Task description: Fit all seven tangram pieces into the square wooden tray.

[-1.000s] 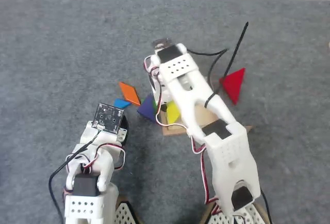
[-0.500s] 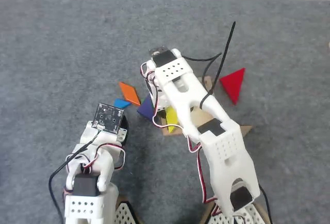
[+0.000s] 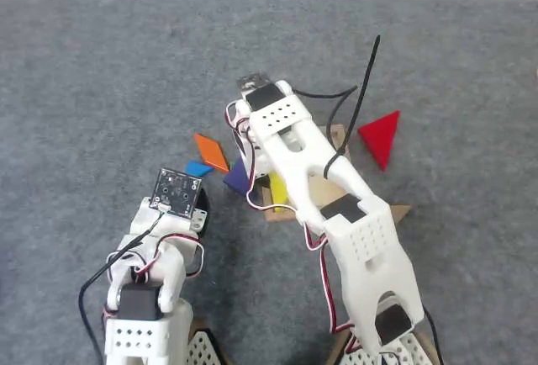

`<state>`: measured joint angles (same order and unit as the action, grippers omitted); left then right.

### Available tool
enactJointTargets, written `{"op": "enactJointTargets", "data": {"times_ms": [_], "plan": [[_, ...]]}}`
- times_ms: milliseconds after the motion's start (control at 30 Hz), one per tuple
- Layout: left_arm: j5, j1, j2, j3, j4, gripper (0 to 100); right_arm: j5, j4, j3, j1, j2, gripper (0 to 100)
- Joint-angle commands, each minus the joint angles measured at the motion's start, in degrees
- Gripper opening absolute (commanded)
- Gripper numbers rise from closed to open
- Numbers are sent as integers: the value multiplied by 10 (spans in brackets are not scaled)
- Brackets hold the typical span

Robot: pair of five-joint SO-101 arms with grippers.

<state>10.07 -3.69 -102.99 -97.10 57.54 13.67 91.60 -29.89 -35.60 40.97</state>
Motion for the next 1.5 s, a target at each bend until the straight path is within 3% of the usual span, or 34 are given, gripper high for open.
{"op": "enactJointTargets", "data": {"times_ms": [0,367,567,800,1133,1300,1467], "plan": [[7,-4,-3,7,3,130,3,-12,-16,-7,-11,273],[7,-4,-3,7,3,130,10,-12,-16,-7,-12,277],[7,-4,-3,7,3,130,8,-16,-16,-7,-8,390],[7,-4,-3,7,3,130,11,-34,-18,-1,-20,396],[7,-4,-3,7,3,130,-15,16,-18,94,-113,397],[7,-4,-3,7,3,130,-37,36,16,85,-182,397],[7,-4,-3,7,3,130,-60,5,139,59,-355,396]]}}
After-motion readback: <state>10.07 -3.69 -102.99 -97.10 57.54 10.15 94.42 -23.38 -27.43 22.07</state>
